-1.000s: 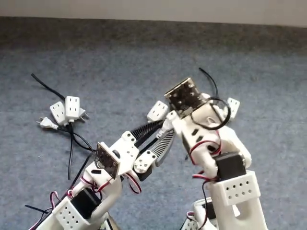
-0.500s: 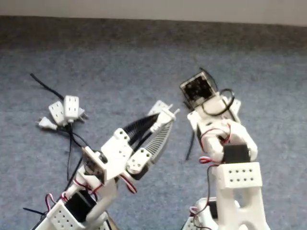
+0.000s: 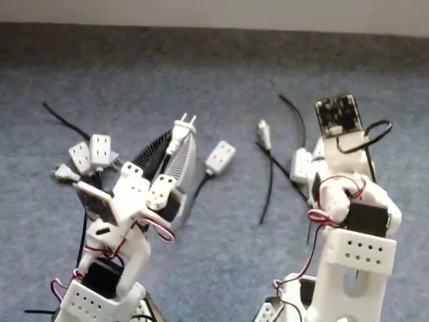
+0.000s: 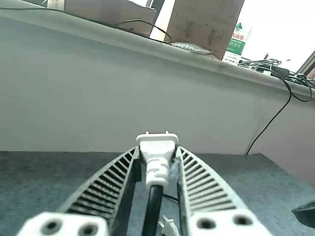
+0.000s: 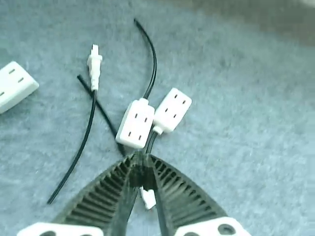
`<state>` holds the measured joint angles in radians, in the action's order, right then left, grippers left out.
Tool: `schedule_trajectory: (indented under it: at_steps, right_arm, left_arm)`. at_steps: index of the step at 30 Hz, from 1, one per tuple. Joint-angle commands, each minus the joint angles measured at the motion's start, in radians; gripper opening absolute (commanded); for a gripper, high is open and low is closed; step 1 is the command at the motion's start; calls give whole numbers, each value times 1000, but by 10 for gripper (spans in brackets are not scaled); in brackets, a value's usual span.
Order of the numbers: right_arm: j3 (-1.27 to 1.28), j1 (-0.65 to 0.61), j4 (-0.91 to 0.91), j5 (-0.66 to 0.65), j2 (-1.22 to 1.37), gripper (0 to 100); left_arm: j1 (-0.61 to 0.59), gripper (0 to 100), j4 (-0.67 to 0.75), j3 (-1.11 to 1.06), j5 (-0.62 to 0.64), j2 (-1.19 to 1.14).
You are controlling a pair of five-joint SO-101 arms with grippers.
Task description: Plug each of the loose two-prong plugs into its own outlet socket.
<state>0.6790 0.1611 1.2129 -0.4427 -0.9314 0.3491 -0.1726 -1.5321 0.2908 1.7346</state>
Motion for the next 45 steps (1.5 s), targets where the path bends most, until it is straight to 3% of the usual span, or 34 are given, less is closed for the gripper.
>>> schedule_trajectory:
  at_steps: [1,8,15,20,26,30,37,45]
  right_arm:
    - [2,56,131,66,-5,8]
    - [173,91,186,241,-5,9]
    - [369,91,180,350,-5,9]
    - [499,90,74,367,-5,9]
    - [607,90,-25,367,-5,9]
    - [665,91,-82,365,-5,9]
    - [725,91,-145,358,-5,9]
    - [733,88,-154,358,-5,9]
  left_arm:
    - [-12,6,-34,219,-18,-252]
    - [35,6,-304,753,-218,-811]
    - [70,6,-813,1377,-430,-1250]
    - [65,6,-1175,1770,-543,-1506]
    - [64,6,-1517,2158,-580,-1804]
    - [64,6,-1576,2282,-575,-1975]
    - [70,6,-1573,2299,-509,-2129]
    - [70,6,-1479,2296,-503,-2273]
